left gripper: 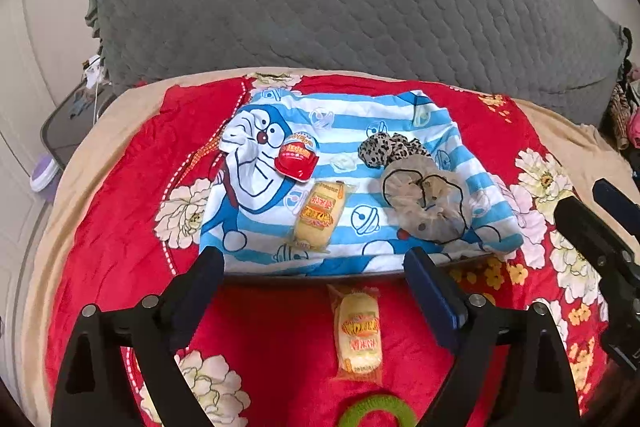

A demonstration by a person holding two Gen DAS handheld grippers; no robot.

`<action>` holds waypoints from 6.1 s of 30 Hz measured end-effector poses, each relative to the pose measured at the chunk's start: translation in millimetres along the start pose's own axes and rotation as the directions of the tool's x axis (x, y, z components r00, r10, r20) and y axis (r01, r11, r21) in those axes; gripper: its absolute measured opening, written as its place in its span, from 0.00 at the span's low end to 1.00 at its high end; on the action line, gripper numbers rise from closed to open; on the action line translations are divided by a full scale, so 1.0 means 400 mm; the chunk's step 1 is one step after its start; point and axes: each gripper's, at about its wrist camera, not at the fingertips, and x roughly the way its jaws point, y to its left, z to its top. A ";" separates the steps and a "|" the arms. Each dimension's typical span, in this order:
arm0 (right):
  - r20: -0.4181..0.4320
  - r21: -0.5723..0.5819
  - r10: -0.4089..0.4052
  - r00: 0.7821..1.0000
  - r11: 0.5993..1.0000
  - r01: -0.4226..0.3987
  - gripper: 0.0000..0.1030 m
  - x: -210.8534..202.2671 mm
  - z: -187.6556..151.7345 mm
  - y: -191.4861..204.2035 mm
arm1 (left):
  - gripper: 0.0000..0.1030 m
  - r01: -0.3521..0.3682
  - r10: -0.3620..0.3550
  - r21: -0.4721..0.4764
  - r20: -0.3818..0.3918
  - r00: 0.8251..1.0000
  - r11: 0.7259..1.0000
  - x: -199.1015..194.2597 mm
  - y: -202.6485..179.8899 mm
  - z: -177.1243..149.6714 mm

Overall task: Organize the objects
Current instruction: 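Raise both tools away from the shirt toward the green ring, then lower the left tool over the wrapped snack cake while the right tool approaches the green ring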

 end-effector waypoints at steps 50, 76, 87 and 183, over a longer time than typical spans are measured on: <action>0.085 -0.049 0.063 0.994 0.997 -0.059 0.97 -0.292 -0.093 0.062 | 0.90 0.017 -0.017 -0.006 0.039 0.999 1.000 -0.287 0.049 -0.131; -0.091 -0.168 0.063 0.994 0.983 -0.078 0.97 -0.234 -0.241 0.168 | 0.90 0.004 -0.004 -0.014 -0.004 1.000 1.000 -0.272 0.060 -0.176; -0.074 -0.133 0.063 0.995 0.988 -0.073 0.97 -0.268 -0.239 0.154 | 0.90 -0.014 0.014 -0.035 -0.022 1.000 0.999 -0.300 0.065 -0.241; -0.452 -0.192 0.015 0.892 0.975 -0.114 0.54 0.168 -0.379 0.217 | 0.77 0.082 -0.068 0.044 -0.249 0.966 0.996 0.244 -0.033 -0.209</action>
